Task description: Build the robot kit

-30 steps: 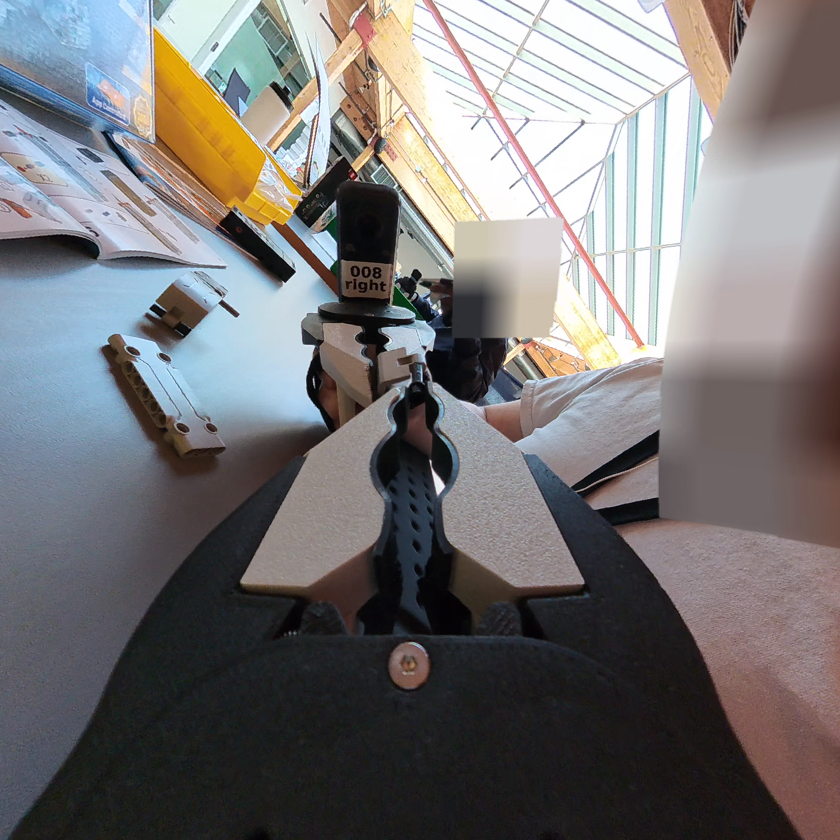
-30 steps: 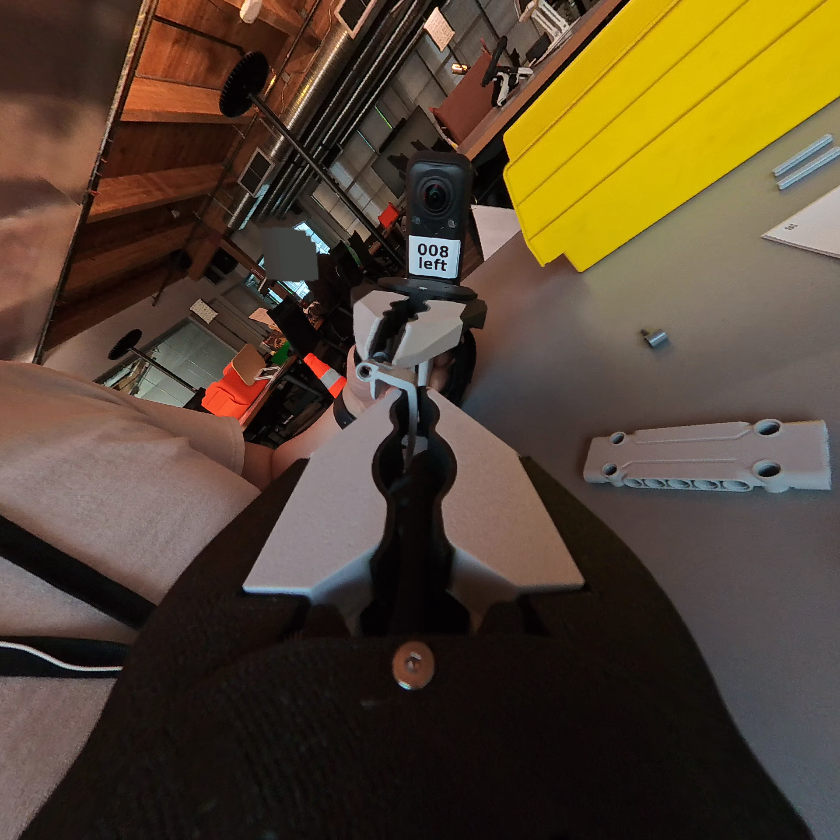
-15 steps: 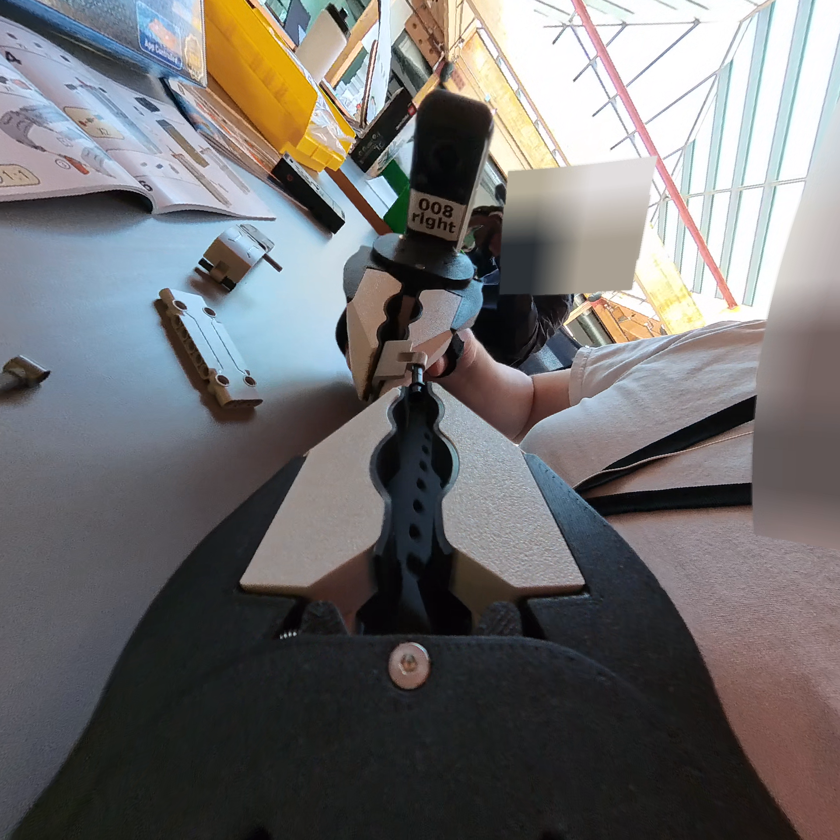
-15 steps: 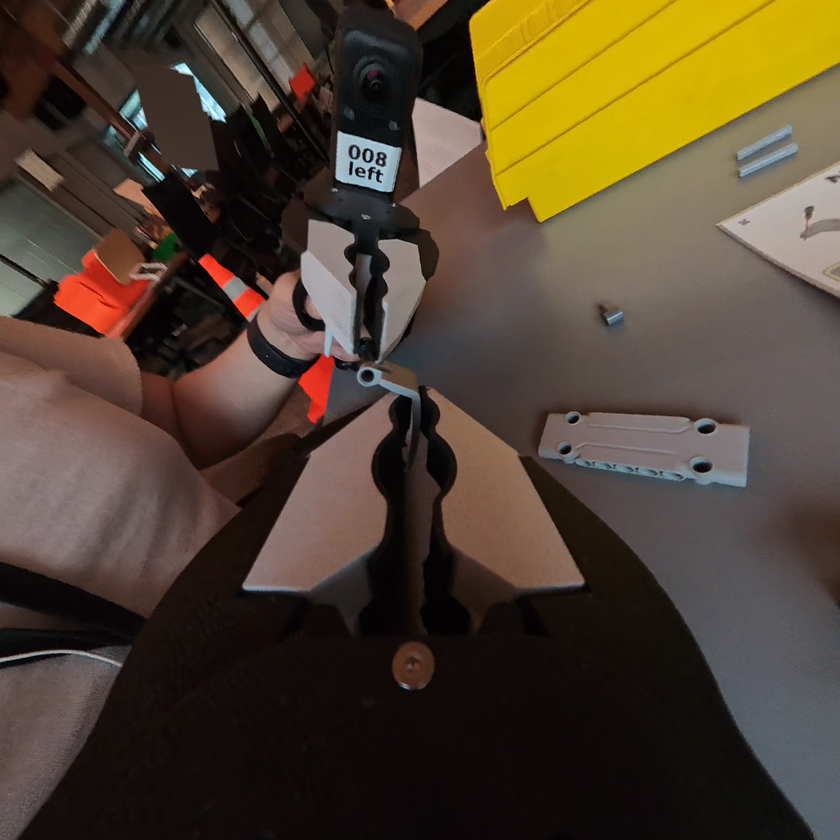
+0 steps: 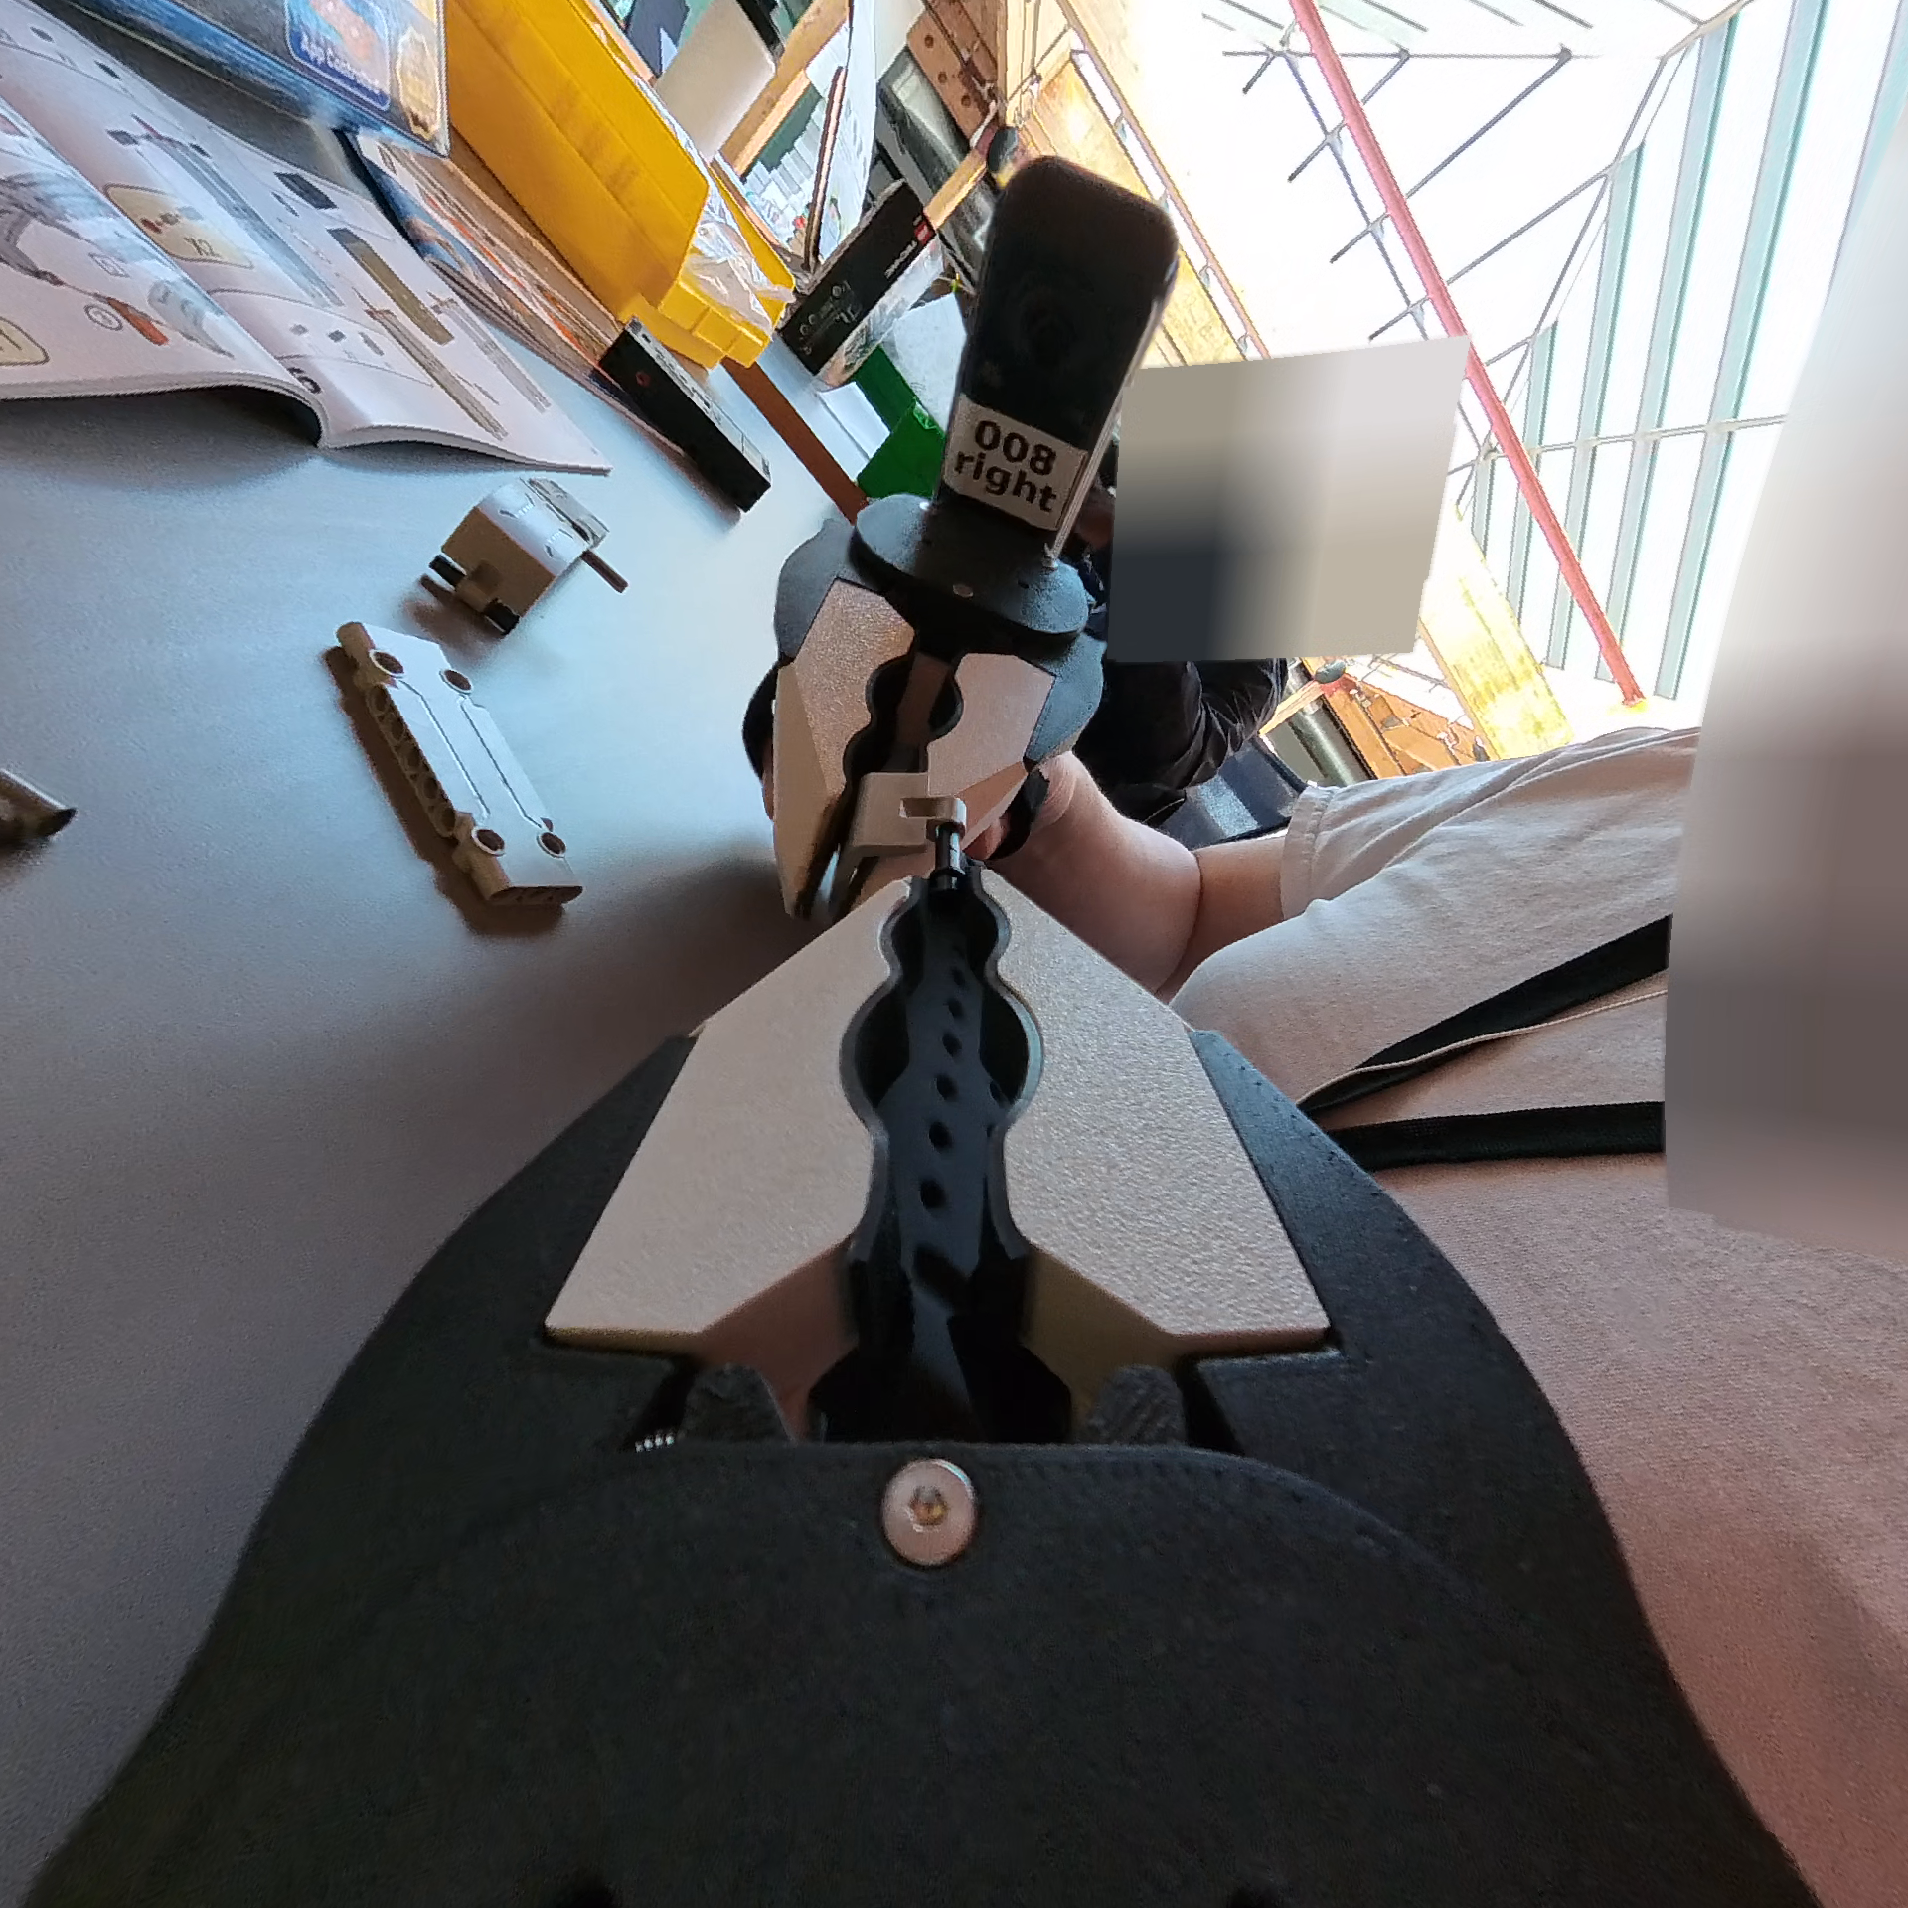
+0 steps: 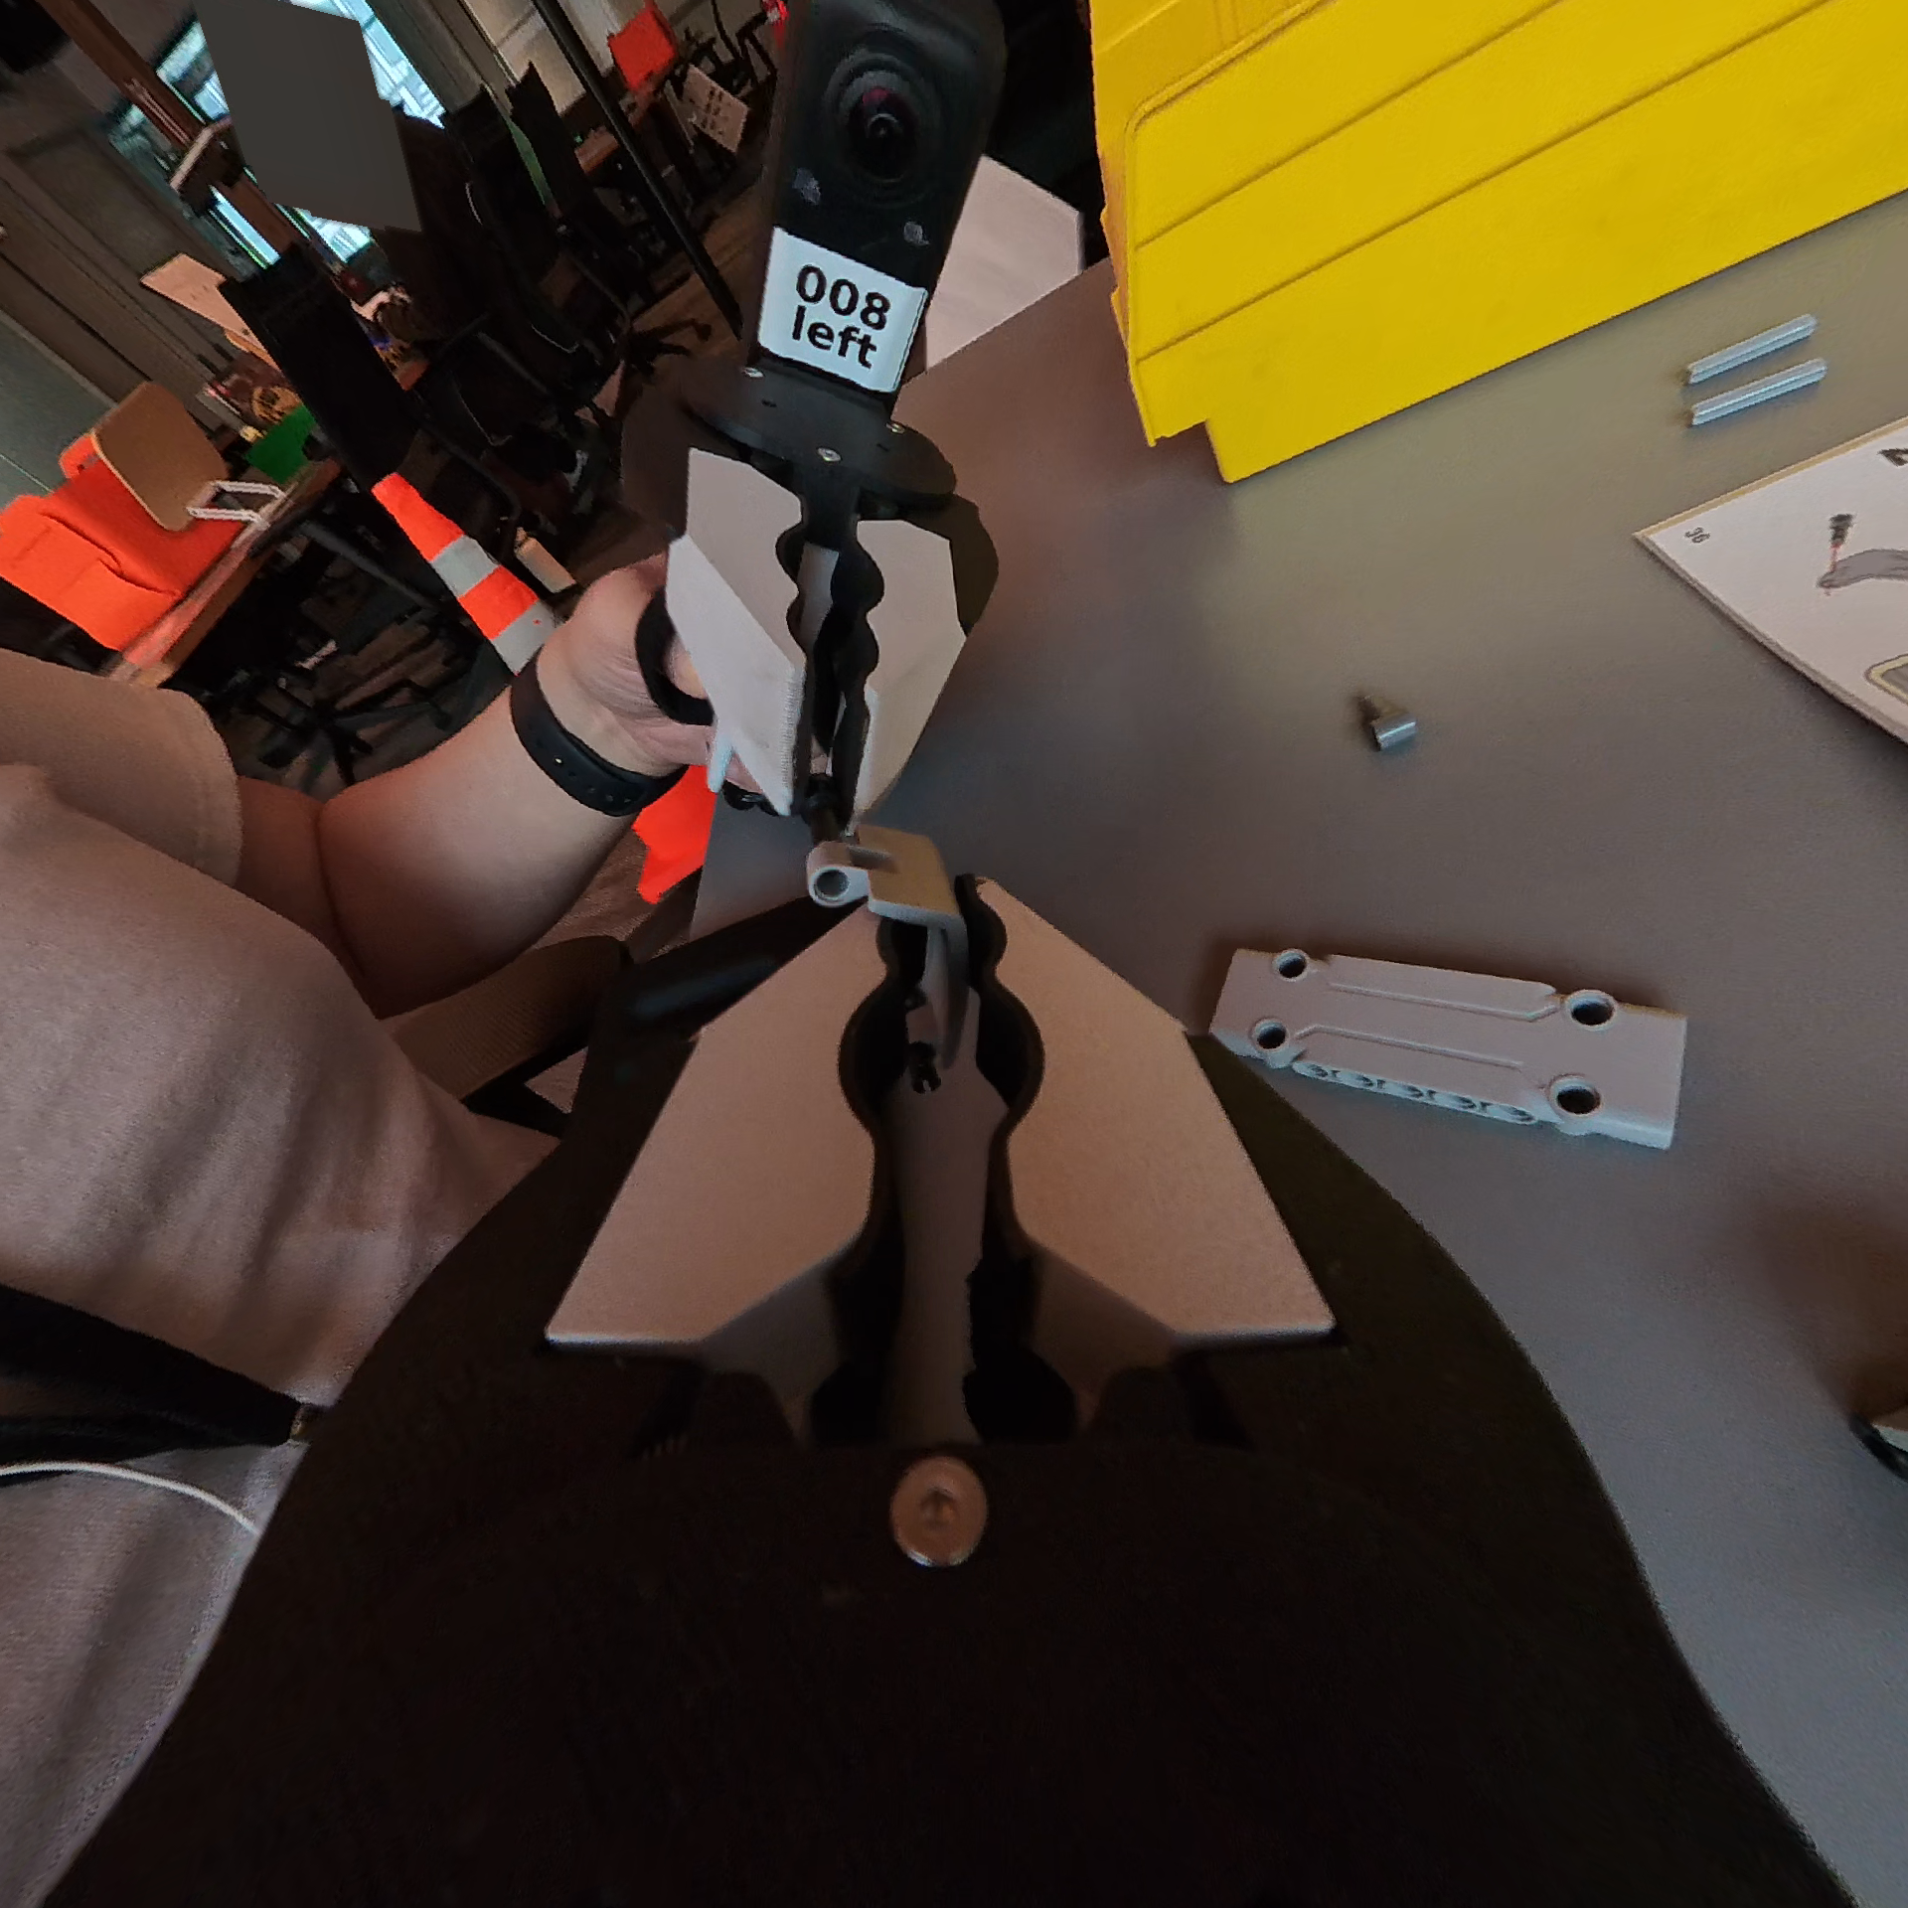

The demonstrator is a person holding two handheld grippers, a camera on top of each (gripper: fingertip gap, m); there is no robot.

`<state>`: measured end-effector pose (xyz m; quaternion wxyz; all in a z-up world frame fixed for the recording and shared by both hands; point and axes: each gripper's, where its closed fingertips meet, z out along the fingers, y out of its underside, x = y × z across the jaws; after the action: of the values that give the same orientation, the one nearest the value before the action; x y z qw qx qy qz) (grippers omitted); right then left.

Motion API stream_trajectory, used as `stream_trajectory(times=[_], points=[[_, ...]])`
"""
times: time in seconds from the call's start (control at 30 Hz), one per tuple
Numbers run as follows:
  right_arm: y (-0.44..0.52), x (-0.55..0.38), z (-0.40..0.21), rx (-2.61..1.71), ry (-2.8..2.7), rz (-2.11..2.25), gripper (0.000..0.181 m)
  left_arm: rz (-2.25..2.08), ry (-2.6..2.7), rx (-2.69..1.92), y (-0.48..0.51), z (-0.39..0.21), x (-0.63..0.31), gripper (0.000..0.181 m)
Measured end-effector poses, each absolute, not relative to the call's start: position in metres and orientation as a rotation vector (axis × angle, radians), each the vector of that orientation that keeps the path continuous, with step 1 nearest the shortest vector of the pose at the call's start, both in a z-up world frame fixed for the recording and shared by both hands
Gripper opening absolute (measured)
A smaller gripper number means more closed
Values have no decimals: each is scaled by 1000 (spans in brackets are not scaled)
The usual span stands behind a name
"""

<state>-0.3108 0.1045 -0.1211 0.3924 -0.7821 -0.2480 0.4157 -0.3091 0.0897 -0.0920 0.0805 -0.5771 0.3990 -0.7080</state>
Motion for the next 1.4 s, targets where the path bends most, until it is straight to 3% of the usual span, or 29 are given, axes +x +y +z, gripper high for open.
stream_trajectory(times=[0.9, 1.2, 1.4], points=[[100, -307, -134, -2014, -829, 763, 4, -1722, 1468, -1833, 81, -100, -308, 5], [94, -323, -134, -1950, -944, 647, 1, -1763, 1549, -1724, 61, -93, -294, 4], [101, -299, -125, -1973, -721, 826, 1, -1914, 1278, -1690, 93, -70, -299, 0]])
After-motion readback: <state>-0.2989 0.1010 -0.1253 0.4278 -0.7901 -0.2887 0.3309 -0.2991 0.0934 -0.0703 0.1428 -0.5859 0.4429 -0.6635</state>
